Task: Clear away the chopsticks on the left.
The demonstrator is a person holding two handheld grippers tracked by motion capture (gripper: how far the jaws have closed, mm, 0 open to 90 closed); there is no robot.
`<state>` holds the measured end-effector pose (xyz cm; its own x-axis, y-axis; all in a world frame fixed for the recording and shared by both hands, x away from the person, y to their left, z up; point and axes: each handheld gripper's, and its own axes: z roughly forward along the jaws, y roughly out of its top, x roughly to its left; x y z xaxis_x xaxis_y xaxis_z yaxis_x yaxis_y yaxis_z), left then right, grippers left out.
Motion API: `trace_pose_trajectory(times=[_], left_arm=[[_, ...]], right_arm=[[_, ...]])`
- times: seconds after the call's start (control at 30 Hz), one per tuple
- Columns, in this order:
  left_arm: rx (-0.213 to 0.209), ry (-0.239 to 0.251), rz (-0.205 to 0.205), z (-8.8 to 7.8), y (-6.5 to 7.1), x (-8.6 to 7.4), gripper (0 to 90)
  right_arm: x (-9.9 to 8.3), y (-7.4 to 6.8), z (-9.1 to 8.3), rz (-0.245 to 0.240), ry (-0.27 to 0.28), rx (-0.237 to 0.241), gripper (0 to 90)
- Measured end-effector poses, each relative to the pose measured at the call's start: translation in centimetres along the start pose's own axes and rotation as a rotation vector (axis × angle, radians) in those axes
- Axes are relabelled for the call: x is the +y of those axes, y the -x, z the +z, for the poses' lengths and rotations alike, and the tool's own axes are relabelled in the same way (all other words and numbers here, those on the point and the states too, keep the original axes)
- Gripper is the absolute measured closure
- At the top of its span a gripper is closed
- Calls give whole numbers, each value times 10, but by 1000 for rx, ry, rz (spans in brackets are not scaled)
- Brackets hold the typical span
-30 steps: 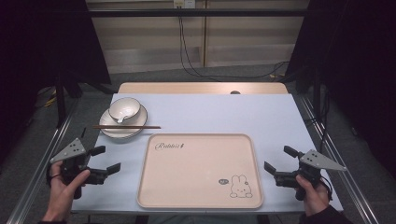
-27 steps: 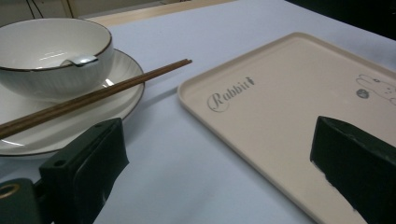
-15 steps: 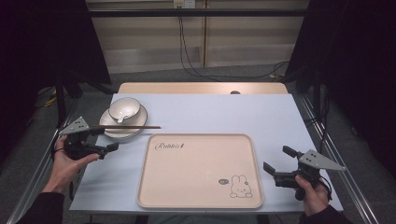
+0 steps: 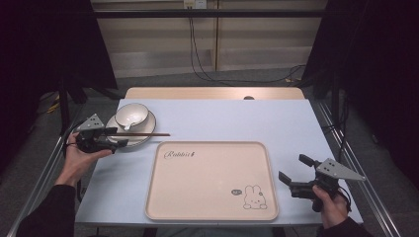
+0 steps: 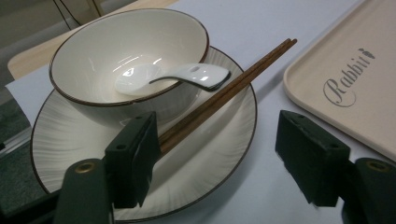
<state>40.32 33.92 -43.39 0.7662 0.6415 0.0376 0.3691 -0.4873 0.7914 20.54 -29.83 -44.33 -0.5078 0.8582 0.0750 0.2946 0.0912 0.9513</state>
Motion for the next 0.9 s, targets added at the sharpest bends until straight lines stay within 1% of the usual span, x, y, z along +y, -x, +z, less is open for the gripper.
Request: trace_pose_trajectory(times=[0.03, 0.07, 0.1, 0.13, 0.17, 0.2, 0.23, 0.3, 0.33, 0.4, 0.43, 0.47, 0.53, 0.57, 0.6, 0.63, 0.67, 0.7, 0.77, 0.83, 0.9], left_arm=[[-11, 0, 5, 3, -3, -1, 340], [-1, -4, 15, 4, -5, -1, 375], [-3, -11, 8, 5, -7, -2, 376], [-18, -17, 12, 7, -10, -2, 395], [-12, -17, 10, 8, -11, -3, 428], [-13, -13, 10, 9, -12, -3, 432], [-16, -20, 22, 10, -14, -3, 450], [0, -36, 36, 13, -15, -3, 527], [-2, -42, 47, 15, -17, -2, 538], [-2, -46, 55, 17, -17, -1, 572], [-6, -45, 53, 18, -17, -1, 574], [-5, -53, 63, 19, -18, 0, 590], [-20, -76, 76, 22, -18, 0, 593], [-8, -84, 75, 24, -17, 0, 602], [-6, -83, 77, 24, -18, 0, 607], [2, -88, 87, 23, -19, 1, 608], [0, -96, 85, 23, -19, 1, 617], [-10, -86, 88, 24, -20, 0, 616], [-5, -89, 87, 23, -19, 0, 621], [-1, -79, 96, 25, -18, -1, 623], [5, -80, 98, 25, -17, 0, 637]], right_arm=[[0, 0, 0, 0, 0, 0, 26], [0, 0, 0, -2, 0, 1, 26], [0, 0, 0, -2, -1, 2, 26], [0, 0, 0, -3, -1, 4, 26], [0, 0, 0, -4, -2, 3, 26], [0, 0, 0, -2, -2, 3, 26], [0, 0, 0, 0, -1, 3, 26], [0, 0, 0, -1, -1, 3, 26], [0, 0, 0, 0, -1, 3, 26], [0, 0, -1, 3, 1, 0, 26], [0, 0, -1, 3, 0, 0, 26], [0, 0, 0, 5, 2, -3, 26], [-1, 0, -1, 3, 0, 0, 26], [-1, 0, 0, 3, 0, 1, 26], [-1, 0, -1, 7, 1, -1, 26], [-1, 0, -1, 5, 1, 3, 26], [-1, 0, -1, 6, -1, 3, 26], [-1, 0, -1, 5, -2, 0, 26], [-1, 0, -1, 6, -3, 2, 26], [-1, 0, -1, 8, -1, 8, 25], [-1, 0, 0, 8, -2, 2, 26]])
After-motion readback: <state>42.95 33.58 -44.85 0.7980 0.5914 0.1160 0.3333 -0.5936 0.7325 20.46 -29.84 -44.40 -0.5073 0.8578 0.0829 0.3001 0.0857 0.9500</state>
